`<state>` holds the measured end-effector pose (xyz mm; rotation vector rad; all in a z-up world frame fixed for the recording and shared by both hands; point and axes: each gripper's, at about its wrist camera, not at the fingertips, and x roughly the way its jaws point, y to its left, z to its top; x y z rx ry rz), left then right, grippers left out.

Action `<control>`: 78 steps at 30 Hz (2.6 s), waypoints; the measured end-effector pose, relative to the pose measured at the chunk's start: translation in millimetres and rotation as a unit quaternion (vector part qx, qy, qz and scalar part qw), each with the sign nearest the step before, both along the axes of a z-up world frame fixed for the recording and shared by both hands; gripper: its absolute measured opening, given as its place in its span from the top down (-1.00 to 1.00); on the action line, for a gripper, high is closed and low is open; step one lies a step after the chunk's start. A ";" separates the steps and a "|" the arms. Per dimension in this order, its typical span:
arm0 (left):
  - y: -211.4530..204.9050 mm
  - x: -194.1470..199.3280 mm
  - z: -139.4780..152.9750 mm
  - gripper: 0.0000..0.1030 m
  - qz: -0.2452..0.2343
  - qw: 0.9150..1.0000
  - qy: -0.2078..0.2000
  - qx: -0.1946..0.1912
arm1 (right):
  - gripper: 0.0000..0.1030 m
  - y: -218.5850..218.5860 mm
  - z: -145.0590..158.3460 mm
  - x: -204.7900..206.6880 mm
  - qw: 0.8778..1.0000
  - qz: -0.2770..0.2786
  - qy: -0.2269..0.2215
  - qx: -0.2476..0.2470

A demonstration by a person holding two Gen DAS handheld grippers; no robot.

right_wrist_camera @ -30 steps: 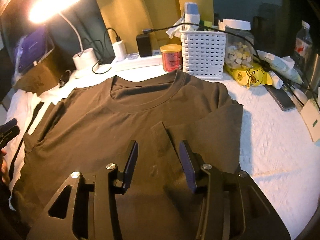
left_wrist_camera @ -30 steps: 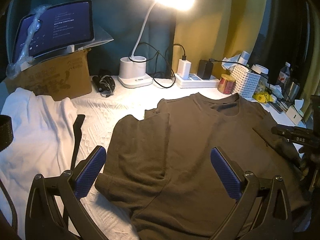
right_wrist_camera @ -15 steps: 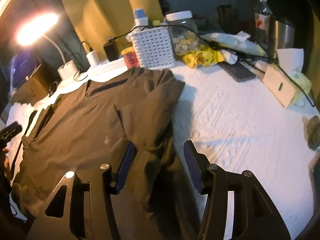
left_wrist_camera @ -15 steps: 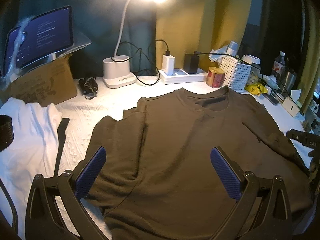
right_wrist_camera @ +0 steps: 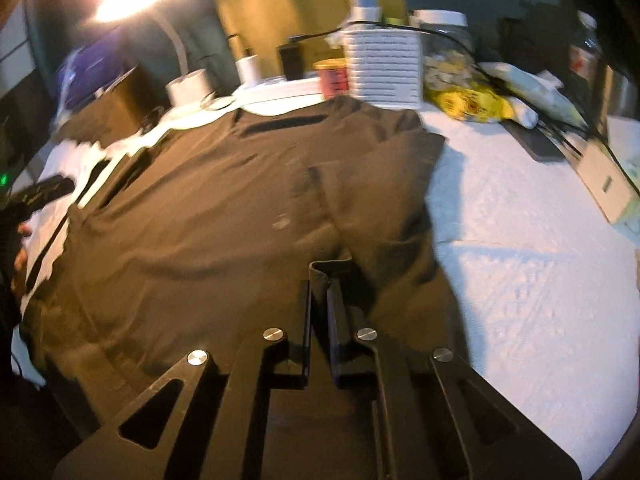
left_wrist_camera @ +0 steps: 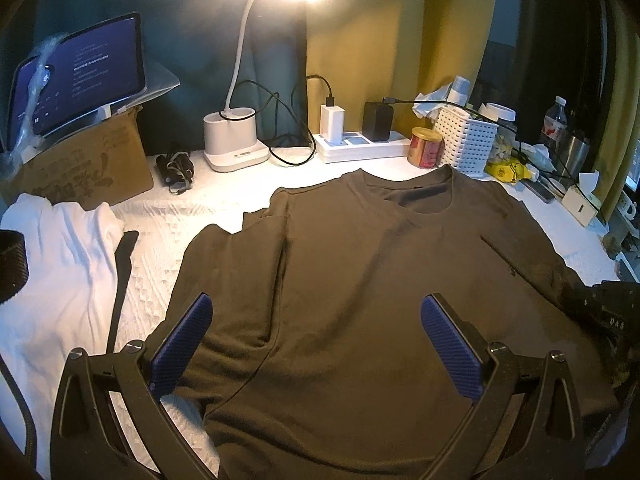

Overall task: Fold small clothes
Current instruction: 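Open the right gripper and lift it off the folded side, then grasp the opposite side edge of the shirt with the left gripper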

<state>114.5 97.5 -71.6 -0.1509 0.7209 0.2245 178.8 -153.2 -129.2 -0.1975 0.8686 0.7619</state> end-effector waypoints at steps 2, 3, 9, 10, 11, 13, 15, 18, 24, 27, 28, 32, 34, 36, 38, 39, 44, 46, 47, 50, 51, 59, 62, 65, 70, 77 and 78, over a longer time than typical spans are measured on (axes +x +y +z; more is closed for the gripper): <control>1.7 -3.8 -0.5 -0.98 0.000 1.000 -0.002 -0.002 | 0.84 8.8 -4.1 -8.9 0.999 0.026 0.012 -0.017; 2.1 -5.4 -0.6 -0.98 0.000 1.000 -0.003 -0.003 | 0.83 12.1 -6.7 -12.2 0.999 0.037 0.018 -0.023; 10.3 -17.0 -2.0 -0.98 0.007 1.000 -0.011 -0.011 | 0.11 23.6 -10.0 -41.1 0.996 0.077 0.011 -0.038; 12.1 -18.5 -2.6 -0.98 0.008 1.000 -0.012 -0.013 | 0.09 25.3 -9.7 -43.6 0.996 0.075 0.010 -0.043; 14.5 -20.2 -3.4 -0.98 0.009 1.000 -0.013 -0.015 | 0.09 26.9 -9.2 -45.1 0.996 0.073 0.009 -0.046; 18.6 -23.2 -4.9 -0.98 0.011 1.000 -0.014 -0.017 | 0.09 28.8 -4.9 -47.4 0.997 0.067 0.006 -0.047; 24.4 -25.6 -6.7 -0.98 0.015 1.000 -0.015 -0.021 | 0.09 28.0 2.5 -46.8 0.997 0.057 -0.007 -0.043; 33.2 -30.0 -8.2 -0.98 0.021 0.999 -0.018 -0.027 | 0.09 24.9 12.2 -38.7 0.999 0.026 -0.025 -0.030; 47.3 -34.5 -15.5 -0.98 0.025 0.999 -0.017 -0.037 | -0.01 22.8 -8.3 -22.4 0.999 -0.013 0.006 -0.041; 54.8 -36.0 -18.5 -0.98 0.029 0.999 -0.015 -0.038 | -0.01 33.4 -9.7 -31.7 0.999 0.007 0.018 -0.049; 57.5 -35.9 -19.5 -0.98 0.031 0.999 -0.014 -0.039 | -0.01 35.8 -8.8 -34.3 0.998 0.012 0.019 -0.052; 68.2 -35.2 -23.5 -0.98 0.037 0.998 -0.010 -0.043 | -0.01 46.1 1.2 -42.2 0.998 0.030 0.028 -0.041; 71.5 -35.5 -25.1 -0.98 0.039 0.998 -0.007 -0.042 | -0.01 51.8 7.7 -44.4 0.998 0.030 0.015 -0.043; 73.9 -34.7 -25.8 -0.98 0.035 0.998 -0.009 -0.045 | -0.01 54.7 13.2 -43.2 0.999 0.028 0.009 -0.041; 76.1 -32.7 -26.1 -0.98 0.029 0.998 -0.012 -0.048 | -0.01 57.5 20.9 -40.7 0.999 0.023 -0.003 -0.041; 77.5 -31.5 -26.1 -0.98 0.026 0.998 -0.013 -0.051 | -0.01 58.1 24.0 -38.7 0.999 0.021 -0.007 -0.041; 87.7 -18.7 -29.4 -0.98 0.021 0.998 -0.008 -0.062 | -0.01 62.8 35.7 -26.7 0.999 0.004 -0.021 -0.040; 91.5 -10.2 -34.8 -0.98 0.014 0.998 0.010 -0.063 | -0.01 66.2 36.6 -22.2 0.999 -0.003 -0.020 -0.041; 93.1 -6.9 -37.0 -0.98 0.010 0.998 0.014 -0.063 | -0.01 68.2 36.2 -20.3 0.999 -0.005 -0.019 -0.042; 97.2 -0.1 -40.1 -0.98 0.001 0.998 0.016 -0.067 | -0.01 75.8 34.1 -17.9 0.999 -0.004 -0.015 -0.046; 98.5 2.5 -41.4 -0.98 -0.002 0.998 0.016 -0.066 | -0.01 78.9 33.3 -16.8 0.999 -0.004 -0.014 -0.046; 107.8 21.8 -54.4 -0.96 -0.031 0.995 0.034 -0.085 | -0.01 101.1 34.9 -8.1 0.998 0.003 -0.015 -0.053; 112.8 25.3 -58.6 -0.73 -0.042 0.992 0.041 -0.109 | -0.01 102.6 35.2 -5.0 0.999 0.000 -0.015 -0.049; 113.0 25.4 -57.6 -0.47 -0.049 0.992 0.039 -0.109 | -0.01 103.5 32.4 -2.4 0.999 -0.006 -0.008 -0.048; 113.7 26.2 -57.3 0.74 -0.051 0.993 0.045 -0.099 | -0.01 100.0 32.1 -5.8 0.999 0.001 -0.004 -0.035; 113.8 16.3 -50.0 0.99 -0.026 0.997 0.034 -0.065 | -0.01 75.9 32.8 -1.1 1.000 -0.013 -0.001 -0.014; 116.2 13.4 -48.0 0.99 -0.013 0.998 0.029 -0.063 | -0.01 71.8 33.2 -0.2 1.000 -0.015 0.000 -0.010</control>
